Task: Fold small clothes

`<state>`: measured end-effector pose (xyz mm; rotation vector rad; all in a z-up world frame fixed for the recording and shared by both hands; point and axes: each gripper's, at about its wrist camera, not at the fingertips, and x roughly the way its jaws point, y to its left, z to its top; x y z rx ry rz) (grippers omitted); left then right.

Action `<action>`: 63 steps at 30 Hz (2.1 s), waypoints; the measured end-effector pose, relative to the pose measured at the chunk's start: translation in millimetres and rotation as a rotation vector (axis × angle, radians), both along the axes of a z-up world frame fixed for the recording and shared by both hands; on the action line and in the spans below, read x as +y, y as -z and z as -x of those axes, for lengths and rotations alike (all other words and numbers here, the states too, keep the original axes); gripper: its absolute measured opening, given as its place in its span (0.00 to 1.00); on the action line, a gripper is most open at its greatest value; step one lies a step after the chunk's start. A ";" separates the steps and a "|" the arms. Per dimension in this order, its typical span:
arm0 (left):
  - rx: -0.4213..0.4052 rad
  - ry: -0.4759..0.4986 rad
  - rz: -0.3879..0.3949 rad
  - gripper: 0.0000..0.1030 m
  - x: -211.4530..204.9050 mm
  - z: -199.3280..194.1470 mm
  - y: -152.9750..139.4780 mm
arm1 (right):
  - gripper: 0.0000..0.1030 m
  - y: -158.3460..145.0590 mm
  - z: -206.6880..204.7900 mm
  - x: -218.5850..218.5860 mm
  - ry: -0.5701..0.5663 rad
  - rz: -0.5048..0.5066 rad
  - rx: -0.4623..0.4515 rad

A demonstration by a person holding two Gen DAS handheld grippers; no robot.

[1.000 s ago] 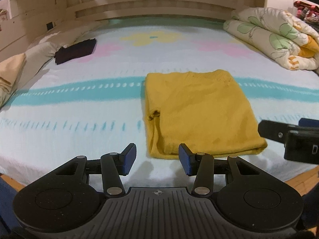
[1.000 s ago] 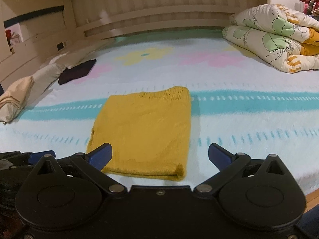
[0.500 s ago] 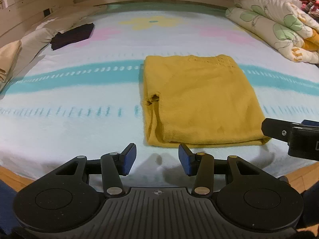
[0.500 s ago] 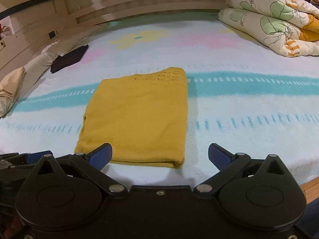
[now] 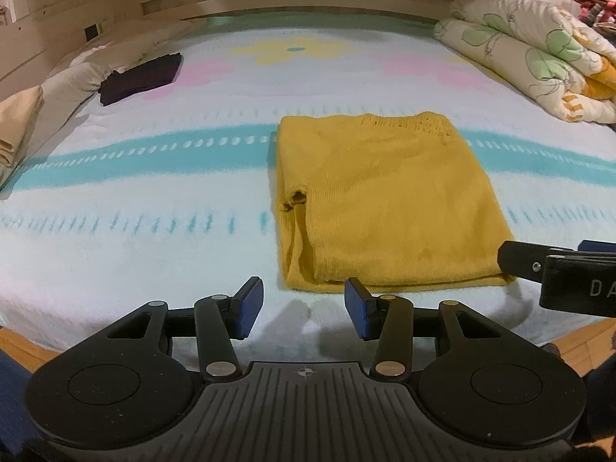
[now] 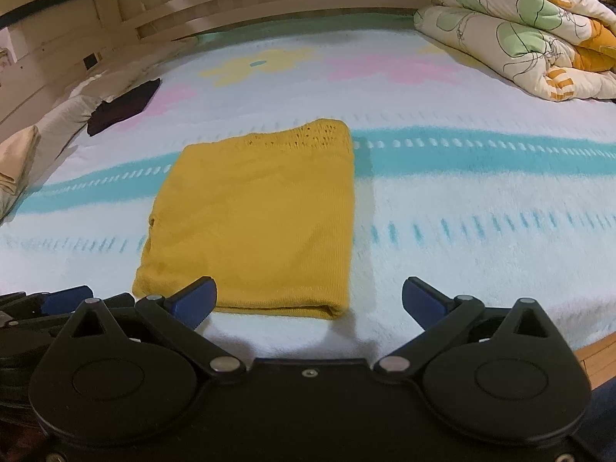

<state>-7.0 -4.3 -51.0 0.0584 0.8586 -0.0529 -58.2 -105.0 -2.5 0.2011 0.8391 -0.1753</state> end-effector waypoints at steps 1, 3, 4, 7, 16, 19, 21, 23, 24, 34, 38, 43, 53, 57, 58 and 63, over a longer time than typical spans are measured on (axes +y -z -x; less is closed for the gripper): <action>-0.001 0.000 0.000 0.44 -0.2 0.1 -0.2 | 0.99 0.2 0.0 0.4 -0.001 0.000 0.001; -0.003 0.001 0.001 0.44 0.0 0.2 -0.8 | 0.99 0.7 -0.3 1.0 -0.001 0.006 0.005; -0.005 0.001 0.001 0.44 0.0 0.3 -1.0 | 0.99 1.3 -0.8 1.2 0.000 0.009 0.010; -0.006 0.003 -0.002 0.44 0.2 0.4 -1.1 | 0.99 2.8 -1.9 0.0 0.011 0.009 0.018; -0.010 -0.002 -0.010 0.44 0.9 -0.3 -1.3 | 0.99 4.1 -2.7 0.1 0.021 0.021 0.026; -0.010 -0.004 -0.011 0.44 1.1 -0.4 -1.3 | 0.99 4.0 -3.0 -0.4 0.020 0.022 0.027; -0.009 -0.005 -0.012 0.44 0.7 -0.1 -1.1 | 0.99 4.4 -3.4 -0.7 0.020 0.022 0.029; -0.009 -0.005 -0.013 0.44 0.5 -0.1 -1.0 | 0.99 4.2 -3.5 -1.1 0.020 0.022 0.030; -0.009 -0.005 -0.014 0.44 0.5 -0.2 -1.0 | 0.99 4.1 -3.5 -1.1 0.019 0.023 0.030; -0.005 -0.002 -0.015 0.44 2.5 -0.9 -1.0 | 0.99 5.7 -4.6 0.7 0.018 0.025 0.037; -0.004 -0.002 -0.016 0.44 2.7 -0.9 -1.0 | 0.99 5.6 -4.6 0.8 0.020 0.025 0.037; -0.004 -0.001 -0.016 0.44 2.7 -0.6 -1.0 | 0.99 6.0 -4.9 1.3 0.021 0.023 0.040; -0.003 0.002 -0.014 0.44 3.6 -1.2 -1.3 | 0.99 6.3 -5.5 0.7 0.018 0.023 0.042; -0.003 0.001 -0.015 0.44 2.7 -0.9 -1.3 | 0.99 6.3 -5.3 1.7 0.018 0.024 0.041; -0.003 0.000 -0.015 0.44 2.8 -0.9 -1.3 | 0.99 6.2 -5.2 1.8 0.018 0.024 0.041; -0.003 0.001 -0.015 0.44 2.2 -1.0 -1.3 | 0.99 6.3 -5.0 1.8 0.018 0.024 0.040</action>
